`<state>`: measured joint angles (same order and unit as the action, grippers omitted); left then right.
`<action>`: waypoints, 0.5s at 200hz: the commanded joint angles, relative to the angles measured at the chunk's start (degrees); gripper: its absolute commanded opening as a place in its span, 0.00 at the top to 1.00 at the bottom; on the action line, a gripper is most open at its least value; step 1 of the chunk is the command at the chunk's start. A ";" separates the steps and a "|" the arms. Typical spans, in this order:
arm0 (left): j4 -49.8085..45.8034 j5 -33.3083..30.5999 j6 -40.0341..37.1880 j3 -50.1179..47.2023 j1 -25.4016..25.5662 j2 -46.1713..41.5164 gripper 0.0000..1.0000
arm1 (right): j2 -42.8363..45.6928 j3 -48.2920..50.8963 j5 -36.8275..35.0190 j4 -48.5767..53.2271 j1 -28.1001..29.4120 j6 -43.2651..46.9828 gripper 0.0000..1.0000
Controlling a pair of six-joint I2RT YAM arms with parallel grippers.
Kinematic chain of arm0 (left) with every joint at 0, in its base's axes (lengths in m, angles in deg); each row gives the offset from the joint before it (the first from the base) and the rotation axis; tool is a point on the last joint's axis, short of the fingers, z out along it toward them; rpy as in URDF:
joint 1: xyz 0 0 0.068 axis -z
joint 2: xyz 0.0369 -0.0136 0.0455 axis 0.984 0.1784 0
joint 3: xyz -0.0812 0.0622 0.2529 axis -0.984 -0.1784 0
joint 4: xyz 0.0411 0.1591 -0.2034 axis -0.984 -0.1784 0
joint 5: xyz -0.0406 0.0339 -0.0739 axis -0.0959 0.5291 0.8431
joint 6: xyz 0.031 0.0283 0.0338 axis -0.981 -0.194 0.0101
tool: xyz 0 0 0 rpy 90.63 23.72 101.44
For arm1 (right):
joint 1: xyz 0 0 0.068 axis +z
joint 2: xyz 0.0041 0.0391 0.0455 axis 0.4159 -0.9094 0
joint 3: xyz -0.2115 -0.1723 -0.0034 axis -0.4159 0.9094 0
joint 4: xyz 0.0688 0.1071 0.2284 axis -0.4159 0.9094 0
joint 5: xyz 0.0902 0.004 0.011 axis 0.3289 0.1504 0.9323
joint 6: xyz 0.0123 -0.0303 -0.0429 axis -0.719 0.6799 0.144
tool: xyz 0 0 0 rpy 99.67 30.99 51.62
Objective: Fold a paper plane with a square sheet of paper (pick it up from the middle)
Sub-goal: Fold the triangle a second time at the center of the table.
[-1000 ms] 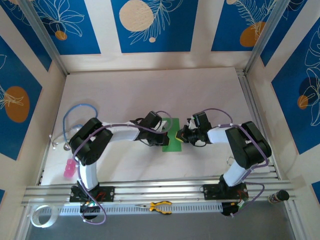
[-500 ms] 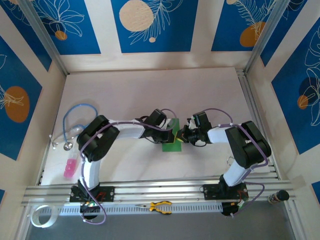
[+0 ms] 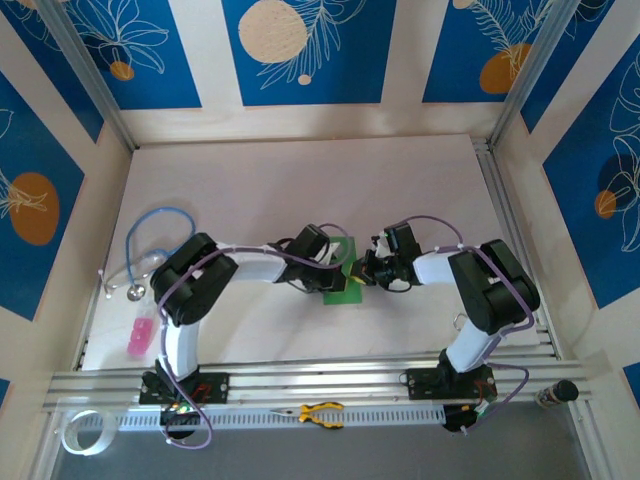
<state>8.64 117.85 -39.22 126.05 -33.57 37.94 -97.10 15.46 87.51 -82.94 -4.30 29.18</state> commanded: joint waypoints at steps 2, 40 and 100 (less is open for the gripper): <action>-6.77 0.68 0.56 -3.85 0.43 -1.47 0.97 | -2.88 0.77 -6.19 6.48 -0.14 1.77 1.00; -7.50 0.79 0.30 -6.44 0.34 -3.56 0.96 | -2.57 0.33 -6.39 7.17 -0.14 2.12 1.00; -8.08 0.49 0.56 -11.50 0.26 -8.17 0.95 | -2.02 0.51 -6.38 7.32 0.01 2.21 1.00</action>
<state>8.05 117.87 -39.04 117.57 -33.57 31.23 -97.10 15.11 87.44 -82.08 -4.28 29.93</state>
